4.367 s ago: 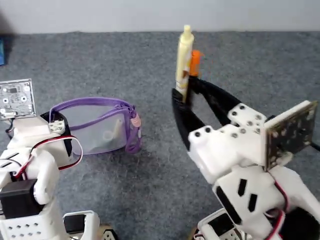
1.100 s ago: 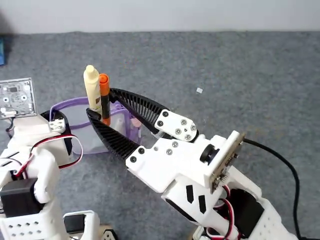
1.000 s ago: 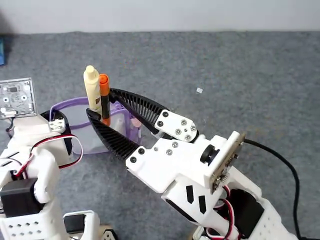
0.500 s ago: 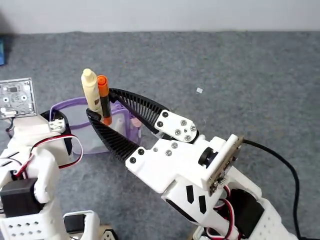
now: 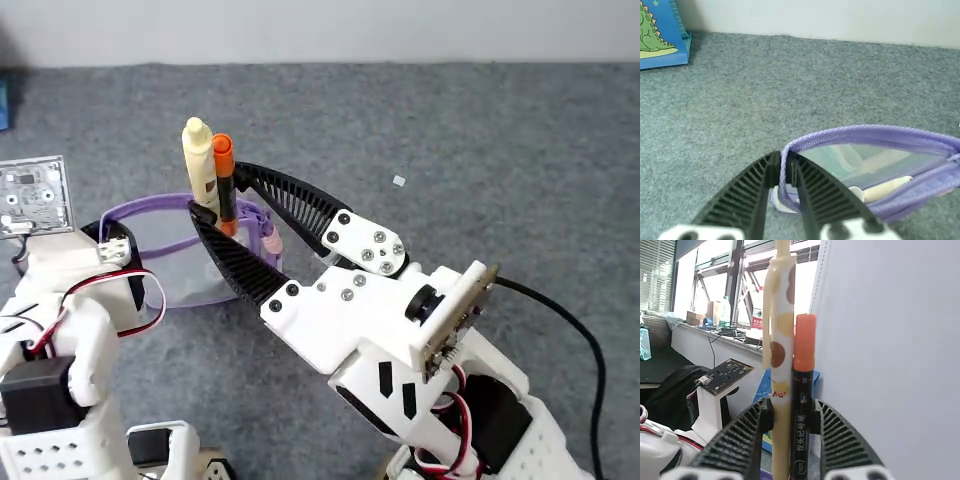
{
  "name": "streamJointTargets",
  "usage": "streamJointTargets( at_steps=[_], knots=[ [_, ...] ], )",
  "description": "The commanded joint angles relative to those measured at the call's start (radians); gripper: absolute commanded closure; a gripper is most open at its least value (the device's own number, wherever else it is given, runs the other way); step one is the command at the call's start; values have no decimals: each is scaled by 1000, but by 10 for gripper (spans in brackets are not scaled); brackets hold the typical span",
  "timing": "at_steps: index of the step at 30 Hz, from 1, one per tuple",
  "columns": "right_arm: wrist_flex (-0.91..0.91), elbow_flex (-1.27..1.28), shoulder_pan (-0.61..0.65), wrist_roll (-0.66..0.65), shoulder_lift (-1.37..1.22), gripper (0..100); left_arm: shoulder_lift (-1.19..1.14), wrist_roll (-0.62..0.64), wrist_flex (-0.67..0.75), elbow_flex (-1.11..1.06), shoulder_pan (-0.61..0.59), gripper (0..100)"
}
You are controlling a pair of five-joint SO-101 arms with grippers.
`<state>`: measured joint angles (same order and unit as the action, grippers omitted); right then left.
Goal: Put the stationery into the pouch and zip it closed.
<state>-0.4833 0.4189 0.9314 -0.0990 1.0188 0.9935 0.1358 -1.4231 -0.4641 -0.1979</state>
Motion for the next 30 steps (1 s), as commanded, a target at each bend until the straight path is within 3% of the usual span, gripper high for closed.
streamJointTargets(
  at_steps=[1, 30],
  knots=[
    [28, -9, -12, -8, 5, 991, -23, -2, -3, -28, 8, 989],
    [315, -11, -12, -2, -318, 991, -23, 35, 3, -27, 12, 989]
  ],
)
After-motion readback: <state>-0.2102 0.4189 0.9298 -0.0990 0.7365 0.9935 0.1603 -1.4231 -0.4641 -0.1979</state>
